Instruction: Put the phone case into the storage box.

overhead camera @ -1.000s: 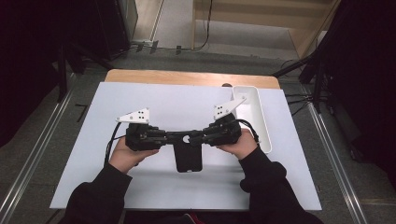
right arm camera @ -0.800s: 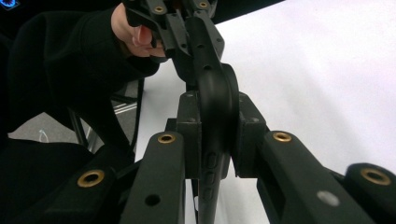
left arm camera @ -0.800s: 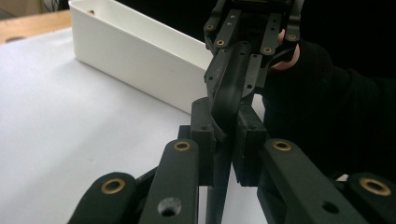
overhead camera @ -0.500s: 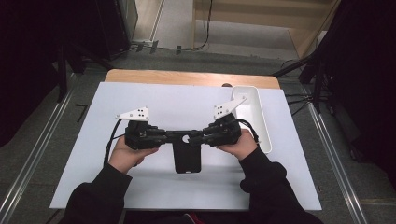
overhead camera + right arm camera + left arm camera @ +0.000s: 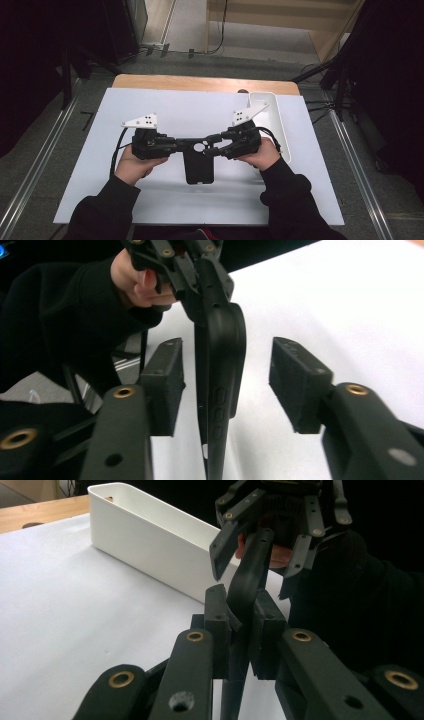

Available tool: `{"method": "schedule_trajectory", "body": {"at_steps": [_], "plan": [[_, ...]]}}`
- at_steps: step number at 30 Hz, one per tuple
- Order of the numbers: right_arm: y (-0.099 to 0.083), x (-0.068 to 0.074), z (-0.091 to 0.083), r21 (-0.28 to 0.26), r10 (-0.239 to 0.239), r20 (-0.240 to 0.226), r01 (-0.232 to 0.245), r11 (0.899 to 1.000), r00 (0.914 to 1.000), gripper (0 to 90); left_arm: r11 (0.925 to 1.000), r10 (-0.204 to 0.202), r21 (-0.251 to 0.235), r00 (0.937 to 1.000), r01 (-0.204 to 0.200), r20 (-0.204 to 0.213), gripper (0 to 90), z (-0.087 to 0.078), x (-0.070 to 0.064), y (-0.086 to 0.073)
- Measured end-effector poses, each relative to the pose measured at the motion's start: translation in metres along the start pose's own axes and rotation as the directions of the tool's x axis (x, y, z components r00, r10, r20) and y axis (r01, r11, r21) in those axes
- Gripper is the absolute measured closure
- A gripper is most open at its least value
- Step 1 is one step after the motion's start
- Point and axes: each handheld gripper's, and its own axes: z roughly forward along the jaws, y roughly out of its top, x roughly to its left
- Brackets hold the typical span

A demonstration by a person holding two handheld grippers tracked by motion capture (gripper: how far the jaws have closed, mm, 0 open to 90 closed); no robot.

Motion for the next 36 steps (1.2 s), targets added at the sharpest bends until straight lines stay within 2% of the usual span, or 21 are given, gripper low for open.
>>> {"method": "schedule_trajectory", "body": {"at_steps": [2,3,7,11,12,15,19,20,22,24,25,26,29,32,33,35,36], "plan": [[0.0002,0.0008,-0.0022,-0.01,-0.007,0.01,0.007,1.0,0.9999,38.5,1.0,-0.001,0.005,0.9999,0.001,-0.015,80.7,-0.0009,0.0006,0.0006],[0.0,0.0008,-0.0023,-0.017,-0.012,0.017,0.012,1.0,0.9998,36.9,1.0,0.001,0.008,0.9994,0.0,-0.035,80.6,-0.0014,0.0003,0.0008],[-0.0003,0.0015,-0.0033,-0.011,-0.008,0.055,0.009,1.0,0.9985,30.1,1.0,-0.006,0.002,0.9981,0.006,-0.062,80.6,-0.0029,0.0004,0.0016],[-0.0005,0.0027,-0.0031,-0.033,-0.01,0.113,0.014,0.999,0.9935,20.4,1.0,-0.007,0.001,0.9956,0.007,-0.094,80.5,-0.0041,-0.0004,0.0029],[-0.0005,0.003,-0.0023,-0.046,-0.003,0.14,0.009,0.999,0.9901,17.0,1.0,-0.01,-0.002,0.9954,0.01,-0.095,80.5,-0.0044,-0.0002,0.003],[-0.0006,0.0038,-0.0004,-0.058,0.015,0.191,-0.004,0.998,0.9815,17.1,0.9998,-0.017,-0.012,0.9927,0.016,-0.12,80.5,-0.006,-0.0006,0.0038],[-0.0019,0.0015,-0.0006,-0.081,0.041,0.206,-0.025,0.996,0.9777,16.5,0.9994,-0.027,-0.027,0.9884,0.024,-0.15,80.5,-0.008,-0.0005,0.0045],[-0.0023,0.0013,-0.0005,-0.081,0.044,0.22,-0.026,0.996,0.9745,15.7,0.9992,-0.031,-0.027,0.9876,0.028,-0.154,80.5,-0.0087,0.0,0.0047],[-0.0036,0.0003,0.0001,-0.087,0.051,0.241,-0.03,0.996,0.9691,7.9,0.9989,-0.037,-0.035,0.9843,0.031,-0.173,80.4,-0.0095,0.0003,0.0051],[-0.0053,0.0001,0.0016,-0.094,0.054,0.269,-0.03,0.995,0.9615,6.5,0.9988,-0.037,-0.039,0.9798,0.029,-0.197,80.4,-0.0099,0.0004,0.0053],[-0.0059,0.0004,0.0023,-0.099,0.054,0.279,-0.028,0.995,0.9587,0.0,0.9987,-0.037,-0.042,0.9768,0.029,-0.211,80.4,-0.0098,0.0004,0.0055],[-0.0062,0.001,0.0037,-0.098,0.059,0.296,-0.031,0.995,0.9535,0.0,0.9987,-0.035,-0.044,0.9749,0.026,-0.22,80.4,-0.0099,0.0005,0.0057],[-0.0064,0.0014,0.0034,-0.103,0.077,0.294,-0.049,0.993,0.9525,0.0,0.9977,-0.051,-0.055,0.9693,0.039,-0.24,80.4,-0.0101,0.0016,0.0063],[-0.006,0.0038,0.0037,-0.11,0.092,0.349,-0.057,0.992,0.9326,0.0,0.9968,-0.064,-0.062,0.9631,0.05,-0.261,80.4,-0.0101,0.0024,0.0068],[-0.0062,0.0042,0.0038,-0.111,0.092,0.356,-0.056,0.992,0.93,0.0,0.9968,-0.066,-0.062,0.9591,0.051,-0.275,80.3,-0.0101,0.0025,0.0071],[-0.007,0.0049,0.004,-0.12,0.09,0.374,-0.049,0.992,0.9231,0.0,0.9966,-0.065,-0.067,0.9559,0.048,-0.286,80.3,-0.0096,0.0026,0.0072],[-0.0074,0.0054,0.0045,-0.13,0.098,0.388,-0.051,0.99,0.9166,0.0,0.9965,-0.065,-0.069,0.9545,0.047,-0.291,80.3,-0.0096,0.0027,0.0073]]}}
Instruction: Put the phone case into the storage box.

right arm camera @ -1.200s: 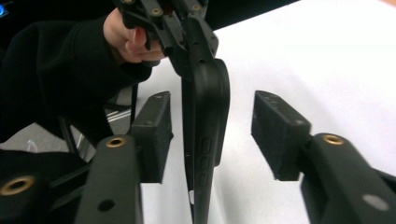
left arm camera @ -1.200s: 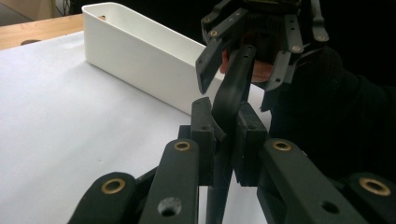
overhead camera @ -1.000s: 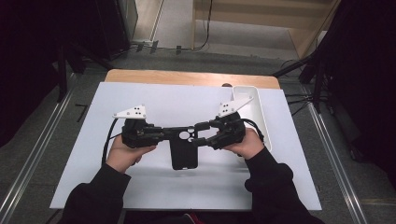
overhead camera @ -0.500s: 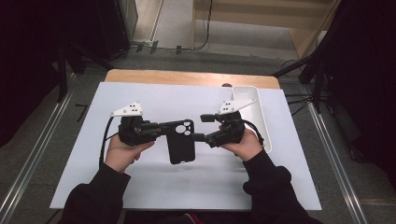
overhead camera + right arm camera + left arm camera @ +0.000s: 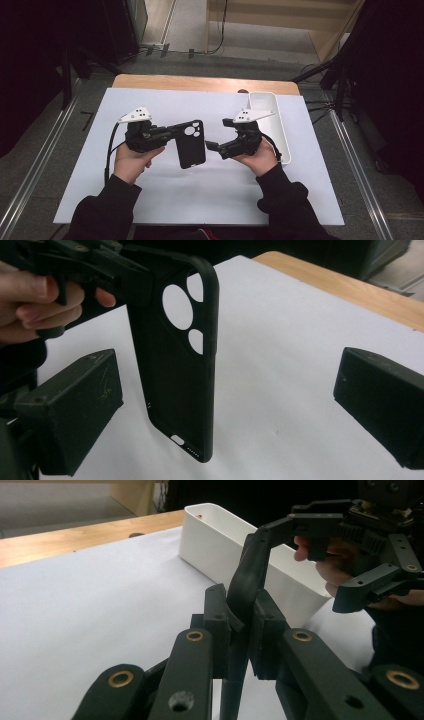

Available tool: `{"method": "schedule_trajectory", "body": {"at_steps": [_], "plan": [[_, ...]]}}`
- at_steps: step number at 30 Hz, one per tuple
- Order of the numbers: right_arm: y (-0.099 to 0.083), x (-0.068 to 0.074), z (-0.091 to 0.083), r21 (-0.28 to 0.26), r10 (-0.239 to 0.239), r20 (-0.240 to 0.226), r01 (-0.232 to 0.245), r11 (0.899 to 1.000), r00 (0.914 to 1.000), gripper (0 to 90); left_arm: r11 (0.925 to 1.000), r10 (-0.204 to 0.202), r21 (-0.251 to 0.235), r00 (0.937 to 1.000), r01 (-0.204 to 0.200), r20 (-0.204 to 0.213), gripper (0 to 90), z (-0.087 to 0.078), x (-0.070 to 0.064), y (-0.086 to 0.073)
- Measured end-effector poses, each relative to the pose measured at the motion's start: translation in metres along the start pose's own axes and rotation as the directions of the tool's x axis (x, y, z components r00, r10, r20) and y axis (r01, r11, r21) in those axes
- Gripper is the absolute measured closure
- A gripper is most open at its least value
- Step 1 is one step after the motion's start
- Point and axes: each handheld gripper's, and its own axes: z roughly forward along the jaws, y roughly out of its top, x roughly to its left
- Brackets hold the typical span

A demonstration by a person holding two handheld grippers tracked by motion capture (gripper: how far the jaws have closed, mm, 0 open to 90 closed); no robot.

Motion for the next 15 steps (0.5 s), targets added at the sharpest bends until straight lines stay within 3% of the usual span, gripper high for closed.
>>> {"method": "schedule_trajectory", "body": {"at_steps": [6,10,15], "plan": [[-0.0023,-0.0013,0.0022,-0.002,0.064,0.059,-0.064,0.998,0.9963,0.0,0.9993,-0.028,-0.026,0.9985,0.026,-0.047,80.3,-0.0007,0.0014,0.0005],[-0.0051,-0.0025,0.0034,-0.022,0.08,0.077,-0.078,0.997,0.9938,0.0,0.9988,-0.037,-0.036,0.9961,0.034,-0.08,80.3,-0.0004,0.0011,0.0006],[-0.0078,0.0002,0.0074,-0.039,0.085,0.097,-0.082,0.996,0.9916,0.0,0.9985,-0.017,-0.055,0.9929,0.01,-0.117,80.2,-0.0005,-0.0025,0.0003]]}}
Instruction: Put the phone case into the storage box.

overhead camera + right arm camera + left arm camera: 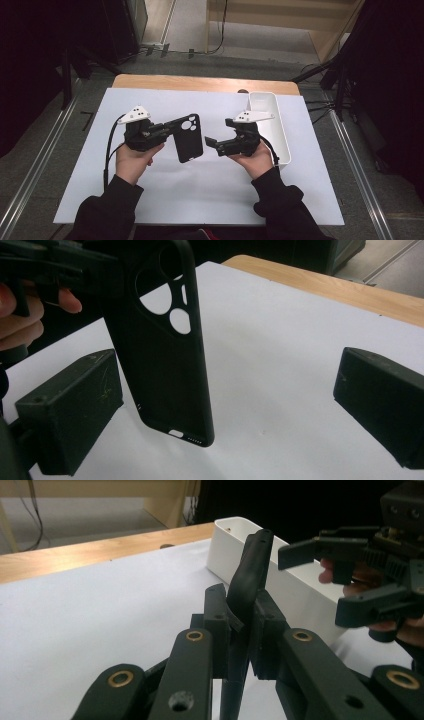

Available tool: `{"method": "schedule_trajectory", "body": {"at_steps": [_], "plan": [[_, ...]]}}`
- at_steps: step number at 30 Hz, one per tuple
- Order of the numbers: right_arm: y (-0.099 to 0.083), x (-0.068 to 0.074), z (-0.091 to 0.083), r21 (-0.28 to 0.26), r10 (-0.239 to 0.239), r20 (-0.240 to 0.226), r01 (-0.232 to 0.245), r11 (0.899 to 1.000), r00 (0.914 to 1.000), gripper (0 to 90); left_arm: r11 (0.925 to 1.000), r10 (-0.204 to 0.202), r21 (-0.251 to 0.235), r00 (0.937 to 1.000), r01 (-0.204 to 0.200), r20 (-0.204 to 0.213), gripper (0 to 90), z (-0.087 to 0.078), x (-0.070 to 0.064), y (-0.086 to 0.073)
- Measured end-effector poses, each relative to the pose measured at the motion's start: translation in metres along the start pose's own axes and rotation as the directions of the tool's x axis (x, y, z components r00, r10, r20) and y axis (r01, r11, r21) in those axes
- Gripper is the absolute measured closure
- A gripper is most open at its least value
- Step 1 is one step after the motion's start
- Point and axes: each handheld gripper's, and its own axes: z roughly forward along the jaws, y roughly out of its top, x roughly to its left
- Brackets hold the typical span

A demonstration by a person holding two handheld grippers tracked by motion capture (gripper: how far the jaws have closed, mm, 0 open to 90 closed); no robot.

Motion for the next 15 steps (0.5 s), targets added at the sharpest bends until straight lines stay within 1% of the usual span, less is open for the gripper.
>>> {"method": "schedule_trajectory", "body": {"at_steps": [1,3,4,6,10,13,14,15], "plan": [[-0.001,0.001,0.001,0.007,0.007,0.007,-0.007,1.0,1.0,0.0,1.0,-0.003,-0.004,1.0,0.003,-0.004,80.3,0.0,0.0,0.0],[-0.002,0.003,0.004,-0.002,0.014,0.016,-0.014,1.0,0.9998,0.0,0.9999,-0.01,-0.012,0.9998,0.01,-0.019,80.3,-0.001,-0.001,0.0],[-0.003,0.004,0.004,-0.004,0.013,0.024,-0.013,1.0,0.9996,0.0,0.9996,-0.02,-0.019,0.9994,0.02,-0.027,80.3,-0.001,-0.001,0.0],[-0.005,0.007,0.007,-0.01,0.022,0.034,-0.022,1.0,0.9992,0.0,0.9993,-0.028,-0.025,0.9991,0.027,-0.031,80.3,-0.001,-0.001,0.0],[-0.007,0.014,0.01,-0.03,0.018,0.055,-0.016,0.999,0.9983,0.0,0.9985,-0.05,-0.023,0.9974,0.049,-0.053,80.3,-0.001,-0.002,0.0],[-0.008,0.019,0.012,-0.049,0.008,0.072,-0.004,0.999,0.9974,0.0,0.9981,-0.055,-0.03,0.9964,0.054,-0.064,80.3,-0.001,-0.003,0.0],[-0.008,0.021,0.012,-0.046,0.014,0.075,-0.01,0.999,0.9971,0.0,0.998,-0.055,-0.033,0.9961,0.053,-0.068,80.3,-0.001,-0.004,0.0],[-0.008,0.022,0.012,-0.054,0.01,0.081,-0.006,0.999,0.9966,0.0,0.9979,-0.059,-0.031,0.9955,0.057,-0.074,80.3,-0.001,-0.005,0.0]]}}
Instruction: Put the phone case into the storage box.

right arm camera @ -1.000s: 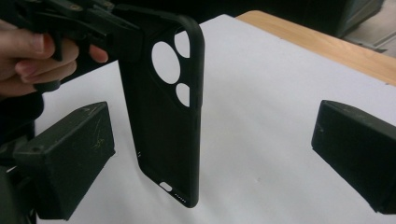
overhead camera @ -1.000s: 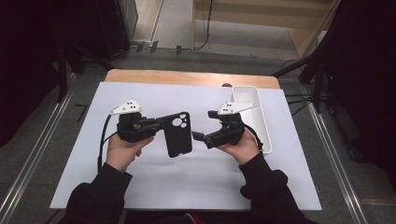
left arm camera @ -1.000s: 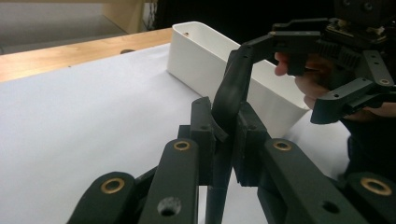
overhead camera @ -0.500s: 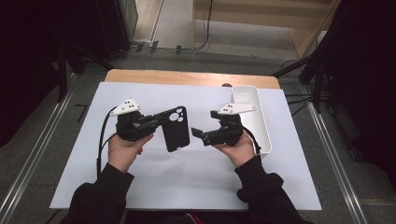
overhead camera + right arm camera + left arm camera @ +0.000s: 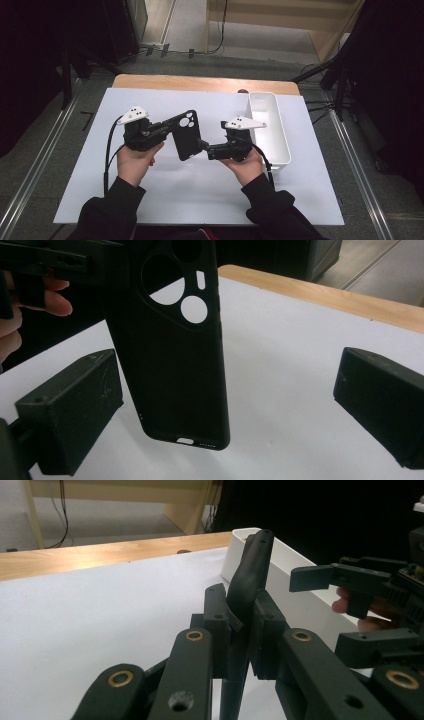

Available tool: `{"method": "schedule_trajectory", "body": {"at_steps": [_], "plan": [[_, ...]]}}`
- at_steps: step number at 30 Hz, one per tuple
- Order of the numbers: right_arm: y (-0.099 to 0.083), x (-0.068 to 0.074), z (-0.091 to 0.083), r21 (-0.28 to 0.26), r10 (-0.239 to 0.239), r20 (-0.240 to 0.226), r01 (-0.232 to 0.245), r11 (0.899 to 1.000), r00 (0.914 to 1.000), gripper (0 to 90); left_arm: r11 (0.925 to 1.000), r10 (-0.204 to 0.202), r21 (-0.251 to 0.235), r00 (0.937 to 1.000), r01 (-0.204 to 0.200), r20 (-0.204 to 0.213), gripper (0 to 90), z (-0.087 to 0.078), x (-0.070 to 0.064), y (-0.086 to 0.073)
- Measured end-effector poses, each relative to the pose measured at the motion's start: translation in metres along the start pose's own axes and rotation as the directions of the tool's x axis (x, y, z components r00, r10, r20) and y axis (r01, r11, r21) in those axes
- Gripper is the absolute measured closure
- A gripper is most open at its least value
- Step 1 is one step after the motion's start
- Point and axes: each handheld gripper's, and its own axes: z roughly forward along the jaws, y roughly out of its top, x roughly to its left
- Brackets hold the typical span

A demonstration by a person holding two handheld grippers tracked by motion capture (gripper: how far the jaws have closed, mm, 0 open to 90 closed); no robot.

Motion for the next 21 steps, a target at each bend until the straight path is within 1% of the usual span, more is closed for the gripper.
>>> {"method": "schedule_trajectory", "body": {"at_steps": [2,6,9,14,17,20,21], "plan": [[0.0,0.004,0.001,0.0,-0.002,0.013,0.002,1.0,0.9999,0.0,1.0,-0.007,-0.001,1.0,0.007,-0.005,80.3,0.0,-0.001,0.0],[0.0,0.01,0.003,-0.003,-0.007,0.028,0.007,1.0,0.9996,0.0,0.9997,-0.024,0.003,0.9997,0.024,-0.002,80.3,0.001,-0.003,0.0],[-0.001,0.015,0.004,-0.006,-0.005,0.046,0.005,1.0,0.9989,0.0,0.9995,-0.028,0.012,0.9996,0.028,-0.008,80.3,0.002,-0.003,0.0],[-0.001,0.02,0.006,-0.009,-0.002,0.046,0.003,1.0,0.9989,0.0,0.9996,-0.026,0.014,0.9996,0.026,-0.009,80.3,0.003,-0.005,-0.001],[-0.002,0.022,0.008,-0.002,-0.001,0.043,0.001,1.0,0.9991,0.0,0.9994,-0.033,0.014,0.9995,0.033,0.001,80.3,0.004,-0.006,-0.001],[-0.002,0.025,0.01,0.005,0.001,0.038,-0.001,1.0,0.9993,0.0,0.9986,-0.046,0.027,0.9989,0.046,0.004,80.2,0.005,-0.007,-0.001],[-0.002,0.025,0.01,0.006,0.001,0.04,-0.001,1.0,0.9992,0.0,0.9988,-0.042,0.026,0.9991,0.042,0.002,80.3,0.005,-0.008,-0.001]]}}
